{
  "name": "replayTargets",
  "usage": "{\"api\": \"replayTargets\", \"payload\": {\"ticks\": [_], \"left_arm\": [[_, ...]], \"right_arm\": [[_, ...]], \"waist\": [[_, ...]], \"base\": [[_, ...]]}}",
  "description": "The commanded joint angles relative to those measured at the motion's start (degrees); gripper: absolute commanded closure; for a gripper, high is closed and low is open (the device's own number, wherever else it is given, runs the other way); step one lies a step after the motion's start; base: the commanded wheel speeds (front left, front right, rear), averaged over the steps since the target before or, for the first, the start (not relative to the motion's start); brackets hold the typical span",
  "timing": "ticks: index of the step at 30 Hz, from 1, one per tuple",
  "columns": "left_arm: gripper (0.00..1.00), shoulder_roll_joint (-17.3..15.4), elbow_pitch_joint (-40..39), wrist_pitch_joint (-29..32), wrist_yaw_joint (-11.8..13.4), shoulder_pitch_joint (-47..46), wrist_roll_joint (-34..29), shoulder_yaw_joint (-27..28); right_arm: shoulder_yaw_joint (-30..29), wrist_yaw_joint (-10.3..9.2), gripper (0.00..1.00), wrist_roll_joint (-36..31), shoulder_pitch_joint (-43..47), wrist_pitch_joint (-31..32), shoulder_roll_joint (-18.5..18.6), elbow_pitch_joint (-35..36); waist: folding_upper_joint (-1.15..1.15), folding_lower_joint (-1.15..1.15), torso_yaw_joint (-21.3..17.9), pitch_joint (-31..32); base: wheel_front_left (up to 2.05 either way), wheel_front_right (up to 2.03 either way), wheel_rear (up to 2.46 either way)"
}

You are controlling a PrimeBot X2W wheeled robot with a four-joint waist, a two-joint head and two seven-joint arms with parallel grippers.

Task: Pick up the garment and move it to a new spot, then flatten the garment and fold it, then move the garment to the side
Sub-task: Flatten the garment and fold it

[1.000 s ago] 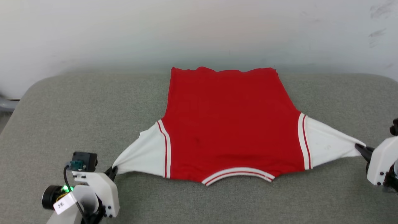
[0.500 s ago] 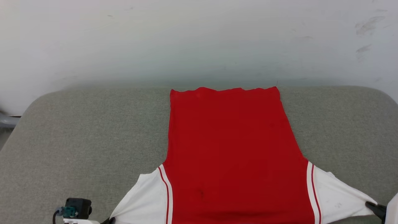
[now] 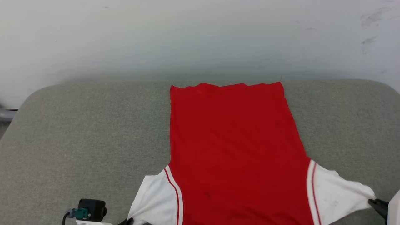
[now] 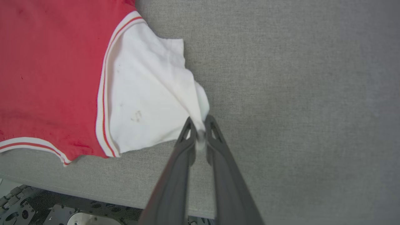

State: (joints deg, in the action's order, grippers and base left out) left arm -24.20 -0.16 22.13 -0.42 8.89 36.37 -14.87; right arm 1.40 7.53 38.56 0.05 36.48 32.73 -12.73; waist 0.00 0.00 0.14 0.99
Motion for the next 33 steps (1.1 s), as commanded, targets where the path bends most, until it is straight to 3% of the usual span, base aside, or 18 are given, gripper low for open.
{"api": "replayTargets", "payload": {"ticks": [1, 9, 15, 23, 33], "left_arm": [[1.0, 0.1, -0.9, 0.3, 0.3, -0.2, -0.5, -0.2], [1.0, -1.1, -10.5, 4.8, 1.3, -2.7, -2.5, -2.8], [1.0, -1.0, -16.5, 7.7, 1.6, -6.1, -4.5, -4.8], [1.0, 1.1, -18.8, 7.1, 0.7, -10.5, -6.5, -7.9], [1.0, 2.5, -20.7, 6.4, -0.4, -13.5, -8.4, -10.8]], "right_arm": [[-0.7, -0.08, 0.0, -0.5, 0.3, 0.7, -0.4, 1.0], [-4.9, -0.07, 0.0, -0.9, -9.6, 9.4, 0.3, 9.4], [-4.5, -0.07, 0.0, -1.3, -23.6, 20.2, 1.6, 10.0], [-3.9, -0.07, 0.0, -6.0, -42.6, 30.2, 1.2, 1.6], [-5.4, -0.07, 0.0, -14.9, -59.1, 32.1, 2.5, -11.0]], "waist": [[0.0, 0.0, 0.3, -0.6], [0.0, 0.0, 3.0, -8.8], [0.0, 0.0, 7.1, -17.2], [0.0, 0.0, 12.9, -24.7], [0.0, 0.0, 19.2, -31.0]], "base": [[0.0, 0.0, 0.0], [0.0, 0.0, 0.0], [0.0, 0.0, 0.0], [0.0, 0.0, 0.0], [0.0, 0.0, 0.0]]}}
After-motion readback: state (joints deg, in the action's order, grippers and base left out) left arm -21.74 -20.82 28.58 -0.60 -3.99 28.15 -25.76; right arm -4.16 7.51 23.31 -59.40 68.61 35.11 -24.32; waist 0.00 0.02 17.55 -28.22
